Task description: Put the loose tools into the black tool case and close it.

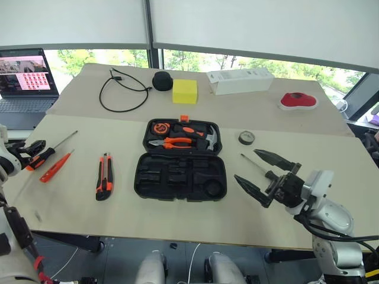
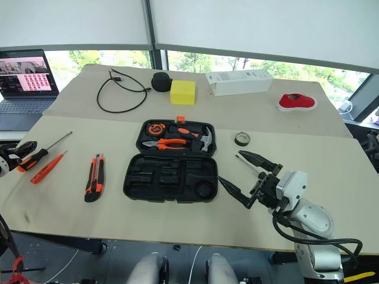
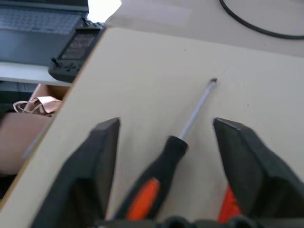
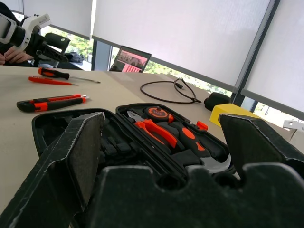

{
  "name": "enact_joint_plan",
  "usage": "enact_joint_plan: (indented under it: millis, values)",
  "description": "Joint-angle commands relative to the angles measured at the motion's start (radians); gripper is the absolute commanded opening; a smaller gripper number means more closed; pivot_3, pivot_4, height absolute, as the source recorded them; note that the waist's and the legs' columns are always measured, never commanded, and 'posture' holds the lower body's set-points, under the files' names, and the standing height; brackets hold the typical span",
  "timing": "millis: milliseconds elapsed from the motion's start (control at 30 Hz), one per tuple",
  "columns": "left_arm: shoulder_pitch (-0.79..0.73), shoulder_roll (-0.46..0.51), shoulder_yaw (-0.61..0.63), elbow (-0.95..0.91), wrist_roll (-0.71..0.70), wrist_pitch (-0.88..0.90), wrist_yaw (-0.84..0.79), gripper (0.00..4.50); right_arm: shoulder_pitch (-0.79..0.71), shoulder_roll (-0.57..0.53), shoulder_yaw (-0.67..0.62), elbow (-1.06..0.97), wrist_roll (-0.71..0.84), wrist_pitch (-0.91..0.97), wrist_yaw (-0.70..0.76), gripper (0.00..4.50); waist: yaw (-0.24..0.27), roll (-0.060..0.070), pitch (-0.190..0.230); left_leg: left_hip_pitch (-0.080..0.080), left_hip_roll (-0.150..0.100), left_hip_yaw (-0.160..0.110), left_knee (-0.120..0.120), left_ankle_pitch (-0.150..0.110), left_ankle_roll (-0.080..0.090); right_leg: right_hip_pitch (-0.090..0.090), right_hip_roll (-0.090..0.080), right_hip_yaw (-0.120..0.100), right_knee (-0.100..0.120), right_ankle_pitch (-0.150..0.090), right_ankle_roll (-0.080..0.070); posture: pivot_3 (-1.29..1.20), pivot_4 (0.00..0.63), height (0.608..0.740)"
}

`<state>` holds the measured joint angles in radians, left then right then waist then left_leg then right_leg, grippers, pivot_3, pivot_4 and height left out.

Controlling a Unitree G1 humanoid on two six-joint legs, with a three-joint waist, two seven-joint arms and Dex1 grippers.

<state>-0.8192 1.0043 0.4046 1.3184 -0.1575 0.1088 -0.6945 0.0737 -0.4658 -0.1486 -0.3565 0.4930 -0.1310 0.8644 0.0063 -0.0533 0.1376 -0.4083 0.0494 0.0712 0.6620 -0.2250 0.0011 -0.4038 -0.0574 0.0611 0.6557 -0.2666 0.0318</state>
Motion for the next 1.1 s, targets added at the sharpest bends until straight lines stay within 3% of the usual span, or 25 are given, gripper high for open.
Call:
enact_joint_plan:
  millis: [33, 133, 300, 400, 633, 833, 967, 1100]
  values:
    - [-0.012, -0.008, -0.022, -0.006, 0.032, -0.007, 0.111, 4.27, -0.012, -0.003, -0.011, -0.019, 0.007, -0.015, -0.006, 4.5, 0.0, 0.0, 0.0, 0.0, 0.0, 0.0, 0.0, 0.0, 0.0, 0.0, 0.0, 0.0, 0.0, 0.0, 0.0, 0.0, 0.15, 0.74]
    - [-0.014, -0.029, -0.024, 0.007, 0.041, 0.017, 0.192, 4.27, -0.013, -0.01, -0.026, -0.021, 0.007, -0.013, -0.013, 4.5, 0.0, 0.0, 0.0, 0.0, 0.0, 0.0, 0.0, 0.0, 0.0, 0.0, 0.0, 0.0, 0.0, 0.0, 0.0, 0.0, 0.15, 0.74]
    - [-0.02, -0.072, -0.059, 0.014, 0.066, 0.09, 0.166, 4.27, -0.003, -0.013, -0.043, -0.041, 0.001, -0.013, -0.035, 4.5, 0.002, -0.001, 0.0, 0.0, 0.0, 0.0, 0.0, 0.0, 0.0, 0.0, 0.0, 0.0, 0.0, 0.0, 0.0, 0.0, 0.15, 0.74]
    - [-0.021, -0.076, -0.053, 0.014, 0.058, 0.116, 0.162, 3.58, 0.005, -0.011, -0.047, -0.049, -0.005, -0.015, -0.048, 4.5, 0.002, -0.001, 0.0, 0.0, 0.0, 0.0, 0.0, 0.0, 0.0, 0.0, 0.0, 0.0, 0.0, 0.0, 0.0, 0.0, 0.15, 0.74]
    - [-0.008, -0.069, -0.004, 0.001, 0.011, 0.078, 0.131, 0.92, 0.02, -0.009, -0.049, -0.056, -0.013, -0.02, -0.063, 4.5, 0.002, -0.001, 0.0, 0.0, 0.0, 0.0, 0.0, 0.0, 0.0, 0.0, 0.0, 0.0, 0.001, 0.0, 0.0, 0.0, 0.15, 0.74]
    - [0.028, -0.055, 0.069, -0.03, -0.059, -0.042, 0.042, 0.89, 0.021, -0.003, -0.036, -0.049, -0.02, -0.026, -0.065, 4.5, -0.001, -0.001, 0.0, 0.0, 0.0, 0.0, 0.0, 0.0, 0.0, 0.0, 0.0, 0.0, 0.0, 0.0, 0.0, 0.0, 0.15, 0.74]
    - [0.072, -0.072, 0.14, -0.168, -0.182, -0.225, -0.276, 0.89, 0.029, -0.008, -0.043, -0.046, -0.02, -0.029, -0.06, 4.5, -0.003, -0.002, 0.0, 0.0, 0.0, 0.0, 0.0, 0.0, 0.0, 0.0, 0.0, 0.0, 0.001, 0.0, 0.0, 0.0, 0.15, 0.74]
    - [0.12, -0.115, 0.097, -0.441, -0.272, -0.156, -0.507, 0.89, 0.033, -0.048, -0.089, -0.038, -0.002, -0.028, -0.032, 4.5, 0.004, -0.002, 0.0, -0.002, 0.0, 0.0, 0.001, 0.0, -0.001, 0.0, 0.0, -0.001, 0.0, 0.0, 0.0, 0.0, 0.15, 0.74]
